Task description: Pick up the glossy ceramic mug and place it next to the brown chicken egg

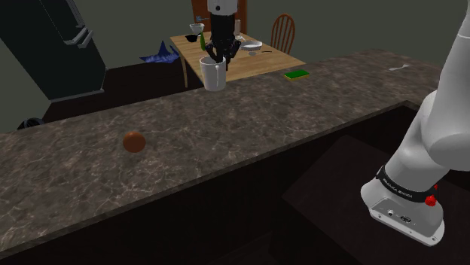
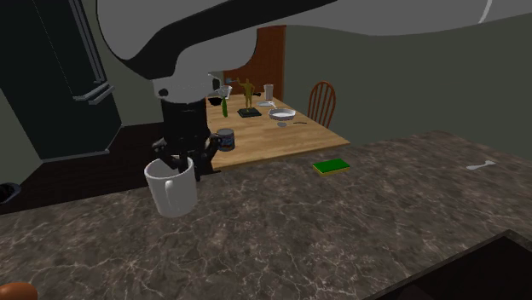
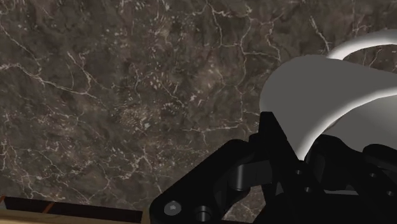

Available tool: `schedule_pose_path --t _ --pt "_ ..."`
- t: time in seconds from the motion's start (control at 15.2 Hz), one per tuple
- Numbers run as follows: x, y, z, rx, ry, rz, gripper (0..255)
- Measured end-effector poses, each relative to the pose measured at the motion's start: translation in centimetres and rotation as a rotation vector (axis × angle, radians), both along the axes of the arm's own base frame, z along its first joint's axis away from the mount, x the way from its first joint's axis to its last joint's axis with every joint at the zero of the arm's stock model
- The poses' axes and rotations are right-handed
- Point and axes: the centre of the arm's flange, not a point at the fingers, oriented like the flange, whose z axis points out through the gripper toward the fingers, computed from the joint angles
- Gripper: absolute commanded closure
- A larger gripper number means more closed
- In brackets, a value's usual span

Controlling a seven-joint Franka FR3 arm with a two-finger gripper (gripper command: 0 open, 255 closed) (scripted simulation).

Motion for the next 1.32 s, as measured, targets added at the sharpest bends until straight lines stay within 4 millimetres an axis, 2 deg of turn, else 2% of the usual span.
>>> schedule_pose_path --t 1.06,1.19,1.32 --pt "-2.3 20.9 0.0 0.000 0.000 0.000 255" --pt "-2.4 22.4 -0.3 0.000 0.000 0.000 255" --pt "-2.3 22.7 -1.1 0.000 0.000 -0.001 255"
